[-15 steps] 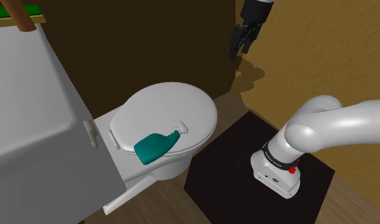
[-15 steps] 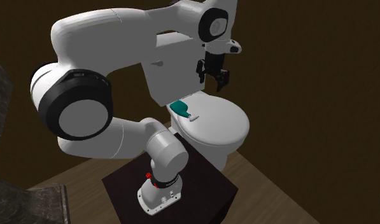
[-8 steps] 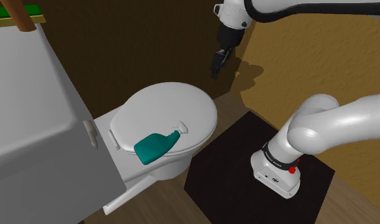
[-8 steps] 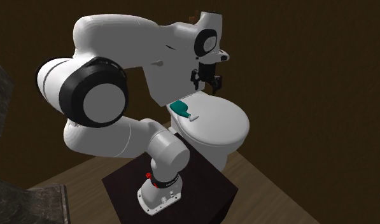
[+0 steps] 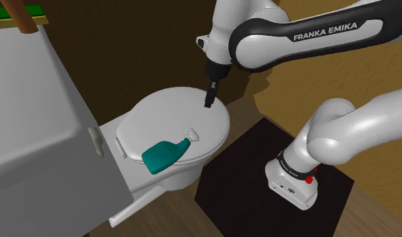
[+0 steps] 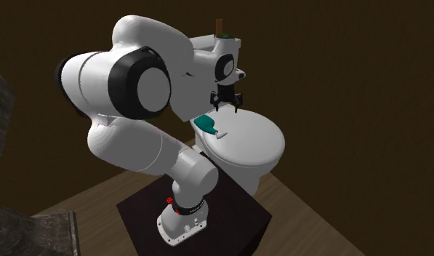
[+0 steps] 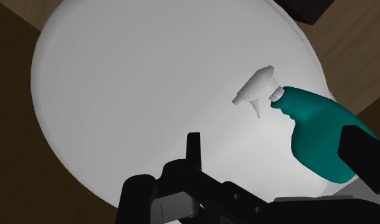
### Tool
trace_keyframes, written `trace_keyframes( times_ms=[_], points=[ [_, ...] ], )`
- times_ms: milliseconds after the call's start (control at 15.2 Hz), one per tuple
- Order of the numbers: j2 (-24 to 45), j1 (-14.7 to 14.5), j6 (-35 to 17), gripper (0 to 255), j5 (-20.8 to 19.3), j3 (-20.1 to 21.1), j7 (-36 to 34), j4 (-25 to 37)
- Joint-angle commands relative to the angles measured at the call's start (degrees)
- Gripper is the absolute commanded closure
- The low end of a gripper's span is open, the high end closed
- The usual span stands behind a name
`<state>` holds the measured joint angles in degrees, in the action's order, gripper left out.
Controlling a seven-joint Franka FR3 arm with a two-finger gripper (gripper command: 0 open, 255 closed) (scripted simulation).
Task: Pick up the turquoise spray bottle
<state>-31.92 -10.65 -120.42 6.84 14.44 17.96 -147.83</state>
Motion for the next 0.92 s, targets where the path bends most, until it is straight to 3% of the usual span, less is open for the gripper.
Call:
trace_keyframes(
  times_ms=[0, 528, 726, 858],
  points=[
    [2.6, -1.3, -4.6, 0, -0.5, 1.4, 1.8, -1.2],
    [15.6, -4.3, -22.2, 0, -6.0, 8.3, 5.8, -3.8],
    [21.4, -4.0, -28.7, 0, -11.2, 11.3, 5.0, -4.0],
    [25.7, -3.3, -32.6, 0, -16.8, 13.4, 2.9, -3.9]
  ],
)
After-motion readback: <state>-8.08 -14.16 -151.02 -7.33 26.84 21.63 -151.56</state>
